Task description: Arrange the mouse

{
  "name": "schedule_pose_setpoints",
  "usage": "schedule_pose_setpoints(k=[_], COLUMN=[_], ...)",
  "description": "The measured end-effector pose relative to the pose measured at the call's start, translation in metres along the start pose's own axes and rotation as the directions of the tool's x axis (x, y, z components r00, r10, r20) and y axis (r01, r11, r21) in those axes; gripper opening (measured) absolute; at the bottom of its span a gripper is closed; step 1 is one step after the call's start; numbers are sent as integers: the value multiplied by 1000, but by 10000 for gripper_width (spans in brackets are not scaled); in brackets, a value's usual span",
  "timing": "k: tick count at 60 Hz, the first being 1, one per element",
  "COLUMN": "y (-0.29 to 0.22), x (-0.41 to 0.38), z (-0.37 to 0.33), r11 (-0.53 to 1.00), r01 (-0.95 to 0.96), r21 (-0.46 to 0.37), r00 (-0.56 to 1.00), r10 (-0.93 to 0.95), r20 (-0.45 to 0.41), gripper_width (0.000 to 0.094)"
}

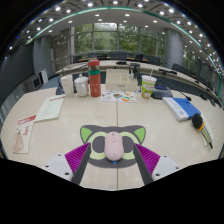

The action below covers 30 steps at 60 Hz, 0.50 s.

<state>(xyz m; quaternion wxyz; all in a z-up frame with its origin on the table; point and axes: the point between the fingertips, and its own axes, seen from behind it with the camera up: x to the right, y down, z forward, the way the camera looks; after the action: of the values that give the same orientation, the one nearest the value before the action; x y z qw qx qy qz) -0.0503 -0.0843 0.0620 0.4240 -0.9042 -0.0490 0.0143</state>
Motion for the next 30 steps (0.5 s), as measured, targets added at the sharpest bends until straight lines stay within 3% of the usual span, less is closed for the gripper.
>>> schedule_pose_setpoints(k=[30], y=[7], x=[-30], z=[-248], r11=[987], r01=[47], r21=[155], r00=[992], r10=[-28], r20=[-127], gripper_width=[857])
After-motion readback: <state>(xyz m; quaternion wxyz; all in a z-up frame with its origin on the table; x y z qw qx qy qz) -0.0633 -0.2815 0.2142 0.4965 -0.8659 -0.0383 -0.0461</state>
